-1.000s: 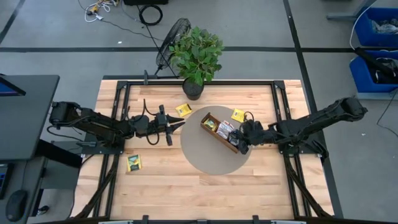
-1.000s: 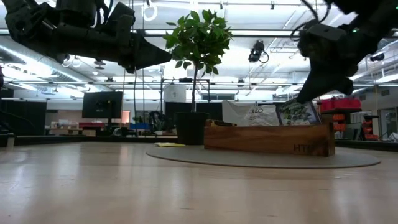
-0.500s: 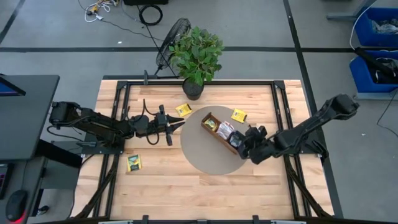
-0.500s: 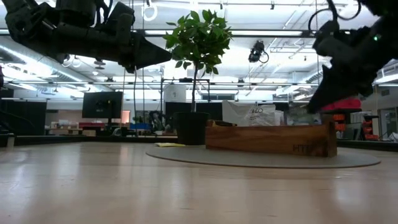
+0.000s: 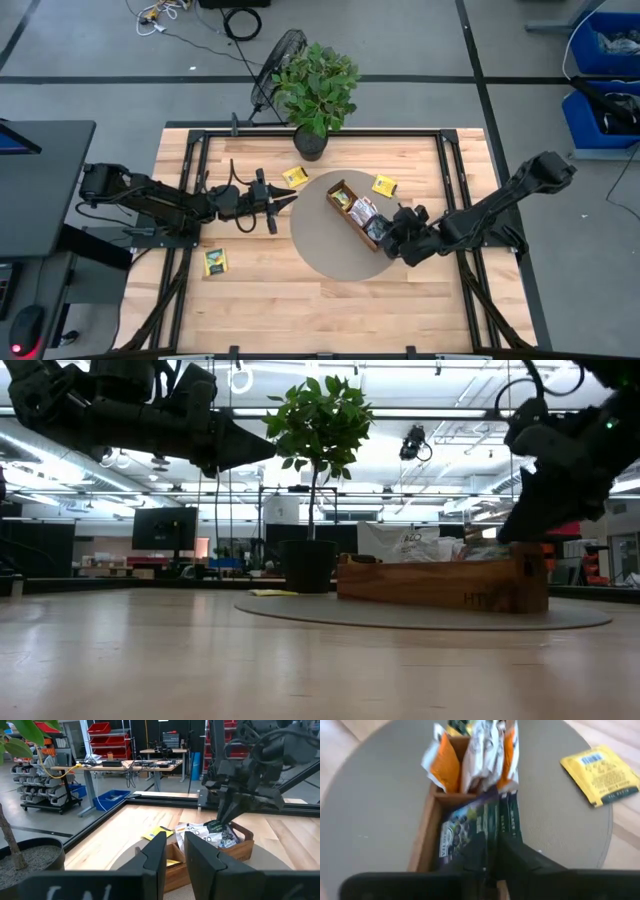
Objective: Pick & Place Tea
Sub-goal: Put the black tea bag into the right section of the wooden organizer, then put the yellow tea bag into the left section of the wooden organizer
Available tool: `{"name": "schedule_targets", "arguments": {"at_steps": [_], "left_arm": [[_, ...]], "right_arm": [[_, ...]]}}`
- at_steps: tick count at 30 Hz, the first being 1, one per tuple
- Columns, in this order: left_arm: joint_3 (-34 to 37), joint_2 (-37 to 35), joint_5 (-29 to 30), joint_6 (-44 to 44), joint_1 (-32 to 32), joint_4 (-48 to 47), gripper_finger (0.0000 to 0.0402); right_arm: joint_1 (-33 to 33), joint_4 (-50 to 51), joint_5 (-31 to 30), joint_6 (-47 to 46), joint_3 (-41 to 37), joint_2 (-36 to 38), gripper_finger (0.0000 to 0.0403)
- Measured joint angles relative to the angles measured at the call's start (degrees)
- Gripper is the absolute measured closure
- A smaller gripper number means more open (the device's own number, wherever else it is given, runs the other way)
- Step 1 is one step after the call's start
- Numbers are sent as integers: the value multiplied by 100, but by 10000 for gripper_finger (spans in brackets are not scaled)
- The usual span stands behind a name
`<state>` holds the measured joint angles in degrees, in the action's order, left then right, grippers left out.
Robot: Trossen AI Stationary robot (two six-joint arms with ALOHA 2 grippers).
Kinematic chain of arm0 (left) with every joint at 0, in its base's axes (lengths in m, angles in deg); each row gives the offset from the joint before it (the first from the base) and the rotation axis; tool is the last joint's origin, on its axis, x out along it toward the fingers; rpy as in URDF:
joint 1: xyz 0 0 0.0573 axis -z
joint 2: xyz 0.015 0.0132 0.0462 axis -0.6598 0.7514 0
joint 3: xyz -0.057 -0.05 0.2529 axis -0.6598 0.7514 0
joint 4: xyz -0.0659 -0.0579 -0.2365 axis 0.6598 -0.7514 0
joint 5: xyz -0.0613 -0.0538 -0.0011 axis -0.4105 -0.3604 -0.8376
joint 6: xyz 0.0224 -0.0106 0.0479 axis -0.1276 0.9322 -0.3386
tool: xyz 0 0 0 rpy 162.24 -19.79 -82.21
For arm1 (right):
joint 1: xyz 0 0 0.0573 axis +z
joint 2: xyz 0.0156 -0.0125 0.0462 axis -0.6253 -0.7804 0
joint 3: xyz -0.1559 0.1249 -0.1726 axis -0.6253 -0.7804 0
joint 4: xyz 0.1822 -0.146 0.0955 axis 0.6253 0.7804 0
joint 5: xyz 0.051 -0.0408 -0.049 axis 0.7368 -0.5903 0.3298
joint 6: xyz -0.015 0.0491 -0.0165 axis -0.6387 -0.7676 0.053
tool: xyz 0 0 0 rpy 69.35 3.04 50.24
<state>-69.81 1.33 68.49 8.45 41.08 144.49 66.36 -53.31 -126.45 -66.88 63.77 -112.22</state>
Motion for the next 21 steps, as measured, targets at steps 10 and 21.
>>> {"name": "schedule_targets", "arguments": {"at_steps": [10, 21], "left_arm": [[0, 0, 0, 20, 0, -1, 328], [-18, 0, 2, 20, 0, 46, 328]], "right_arm": [[-49, 176, -596, 597, 0, 1087, 246], [-1849, 945, 385, 938, -2, 1453, 225]]}}
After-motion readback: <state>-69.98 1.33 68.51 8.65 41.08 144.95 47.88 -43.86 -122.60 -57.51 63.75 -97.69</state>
